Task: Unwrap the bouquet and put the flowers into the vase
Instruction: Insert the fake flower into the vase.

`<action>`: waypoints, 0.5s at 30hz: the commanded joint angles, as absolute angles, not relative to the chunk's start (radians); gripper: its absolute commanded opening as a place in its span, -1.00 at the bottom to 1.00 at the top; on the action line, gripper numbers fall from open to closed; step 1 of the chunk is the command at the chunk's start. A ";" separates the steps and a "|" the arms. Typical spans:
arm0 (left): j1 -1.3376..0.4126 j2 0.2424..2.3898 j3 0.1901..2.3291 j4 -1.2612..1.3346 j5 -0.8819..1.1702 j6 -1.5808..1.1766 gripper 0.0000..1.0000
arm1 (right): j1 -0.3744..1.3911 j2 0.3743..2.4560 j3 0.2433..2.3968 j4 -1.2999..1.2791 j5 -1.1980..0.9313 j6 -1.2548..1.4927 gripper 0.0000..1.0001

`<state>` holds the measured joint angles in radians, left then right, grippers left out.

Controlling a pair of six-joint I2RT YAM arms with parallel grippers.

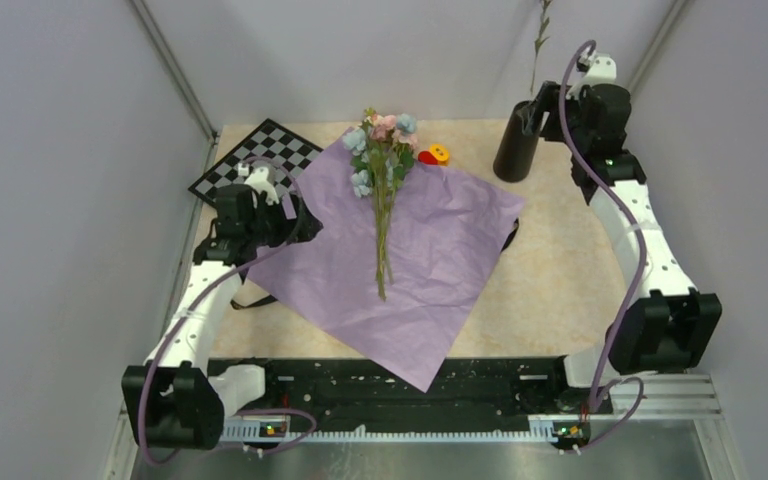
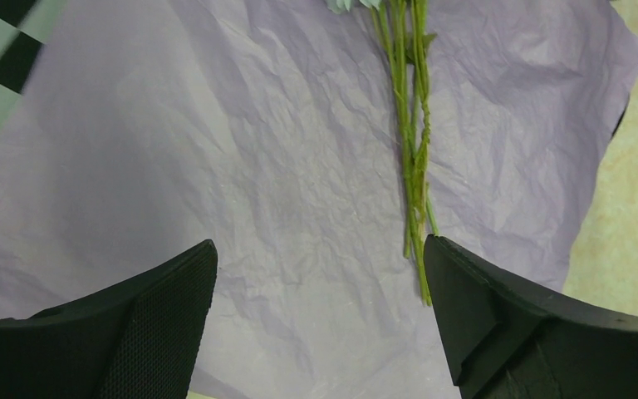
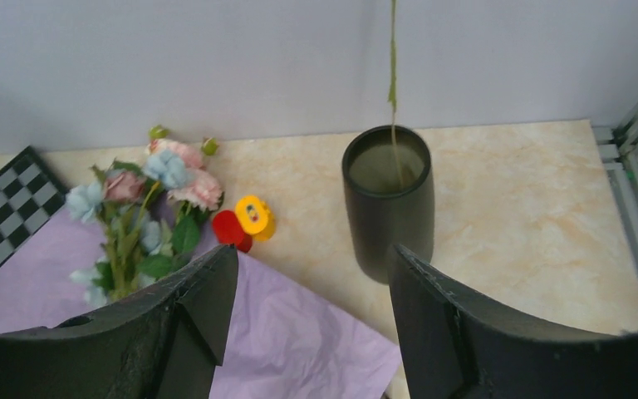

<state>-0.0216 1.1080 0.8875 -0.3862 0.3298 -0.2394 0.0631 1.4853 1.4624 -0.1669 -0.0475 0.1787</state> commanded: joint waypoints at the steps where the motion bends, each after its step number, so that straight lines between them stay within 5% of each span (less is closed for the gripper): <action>1: -0.078 1.093 0.812 -0.261 0.385 -0.365 0.93 | 0.074 1.380 1.396 -0.222 -0.184 0.243 0.34; 15: -0.452 1.321 0.794 -0.054 0.130 -0.614 0.91 | 0.272 1.287 1.031 -0.178 -0.256 0.365 0.20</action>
<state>-0.3767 1.2285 0.7212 -0.1417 0.2413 -0.5629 0.2325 1.3167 1.0817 -0.2256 -0.2195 0.3069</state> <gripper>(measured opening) 0.957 0.610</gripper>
